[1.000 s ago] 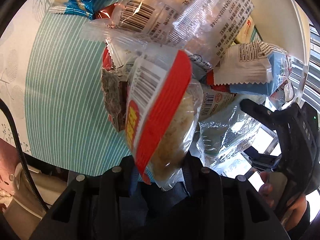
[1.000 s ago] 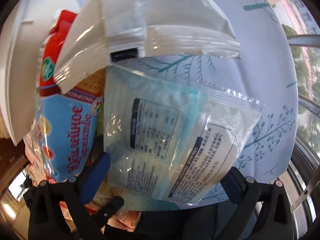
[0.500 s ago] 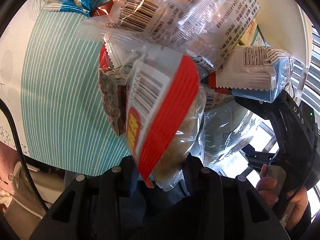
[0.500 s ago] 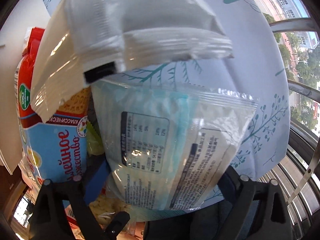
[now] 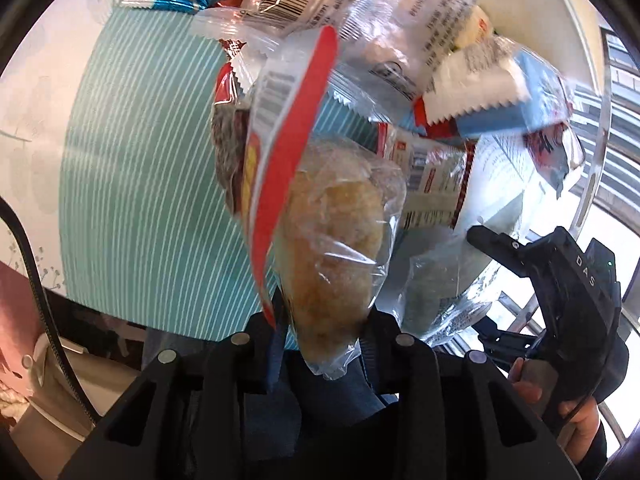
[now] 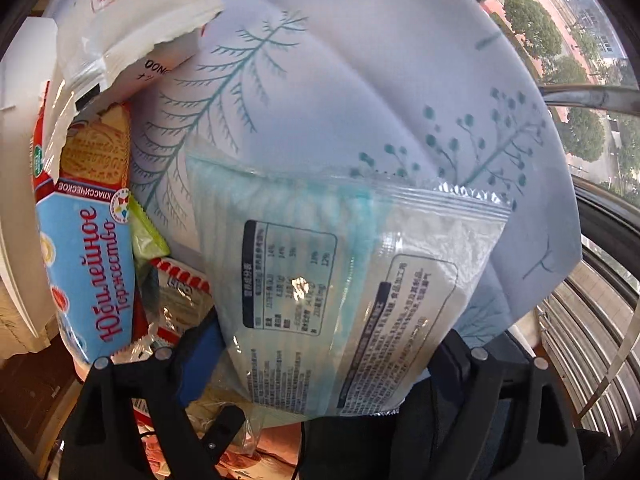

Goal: Organize snacks
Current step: 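Lift both bags into the white tray and open both tools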

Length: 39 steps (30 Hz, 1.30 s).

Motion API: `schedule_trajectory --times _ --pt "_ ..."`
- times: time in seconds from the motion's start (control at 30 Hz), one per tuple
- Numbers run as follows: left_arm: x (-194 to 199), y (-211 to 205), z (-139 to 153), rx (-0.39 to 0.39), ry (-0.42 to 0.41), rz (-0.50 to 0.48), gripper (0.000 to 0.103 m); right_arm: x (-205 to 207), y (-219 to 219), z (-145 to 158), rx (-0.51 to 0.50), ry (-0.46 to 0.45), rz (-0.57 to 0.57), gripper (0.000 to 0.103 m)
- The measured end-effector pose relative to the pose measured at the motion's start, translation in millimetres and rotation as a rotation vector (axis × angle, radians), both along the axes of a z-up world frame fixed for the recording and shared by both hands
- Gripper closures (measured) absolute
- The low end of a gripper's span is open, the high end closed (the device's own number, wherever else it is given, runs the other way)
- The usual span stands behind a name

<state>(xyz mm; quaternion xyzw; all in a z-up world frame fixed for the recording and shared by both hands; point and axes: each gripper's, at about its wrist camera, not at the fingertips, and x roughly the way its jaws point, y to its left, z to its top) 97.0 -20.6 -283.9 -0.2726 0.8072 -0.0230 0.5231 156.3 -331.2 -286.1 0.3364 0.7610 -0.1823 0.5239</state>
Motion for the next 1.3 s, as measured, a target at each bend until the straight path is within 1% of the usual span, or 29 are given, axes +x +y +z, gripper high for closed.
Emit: schedule_trajectory --times 0.23,0.3,0.33,0.43,0.5,0.57,0.67,0.73,0.77,0.8,1.0,1.03,1.07,1.1,1.2,1.3 --pt "-25.4 -4.7 40.5 0.041 -0.081 -0.057 0.072 -20.5 -13.0 26.8 0.033 -0.086 -0.044 0.015" --pt "-29.7 -4.0 51.8 0.051 -0.102 -0.069 0.072 -30.7 -9.0 36.0 0.043 -0.114 -0.052 0.015" --pt "-33.2 -5.0 61.8 0.055 -0.118 -0.076 0.072 -40.6 -3.4 39.5 0.049 -0.127 -0.057 0.015" --pt "-40.1 -0.5 86.5 0.066 -0.160 -0.089 0.072 -42.9 -7.9 54.1 0.075 -0.175 -0.067 0.015" --pt "-29.2 2.6 100.9 0.074 -0.188 -0.093 0.072 -48.7 -9.0 63.0 0.085 -0.213 -0.067 0.015" --pt "-28.8 3.8 122.2 0.081 -0.226 -0.098 0.072 -56.8 -2.9 65.9 0.091 -0.245 -0.064 0.015" --pt "-23.8 2.9 152.0 0.090 -0.283 -0.104 0.072 -51.4 -1.6 83.3 0.106 -0.303 -0.055 0.015" --pt "-20.5 7.8 169.5 0.097 -0.317 -0.108 0.072 -60.7 13.8 97.5 0.102 -0.337 -0.046 0.015" --pt "-17.1 9.2 181.5 0.098 -0.343 -0.108 0.072 -57.2 16.1 104.9 0.097 -0.360 -0.034 0.015" --pt "-14.3 6.9 183.6 0.097 -0.358 -0.107 0.072 -55.2 18.2 109.0 0.095 -0.375 -0.026 0.015" --pt "22.9 7.8 222.7 0.109 -0.469 -0.097 0.072 -39.2 31.3 132.2 0.087 -0.452 0.017 0.015" --pt "31.3 9.8 230.1 0.113 -0.485 -0.096 0.072 -44.7 30.0 140.4 0.085 -0.462 0.021 0.015" --pt "36.1 11.0 234.4 0.101 -0.488 -0.092 0.072 -38.8 33.1 144.4 0.082 -0.476 0.025 0.015" --pt "42.5 11.8 238.3 0.105 -0.499 -0.095 0.072 -33.3 34.4 153.0 0.082 -0.487 0.025 0.015" --pt "63.7 15.4 251.6 0.127 -0.536 -0.106 0.072 -18.0 44.0 162.6 0.077 -0.521 0.027 0.015" --pt "86.6 22.1 254.3 0.122 -0.563 -0.104 0.072 5.6 56.0 171.6 0.069 -0.550 0.043 0.015"
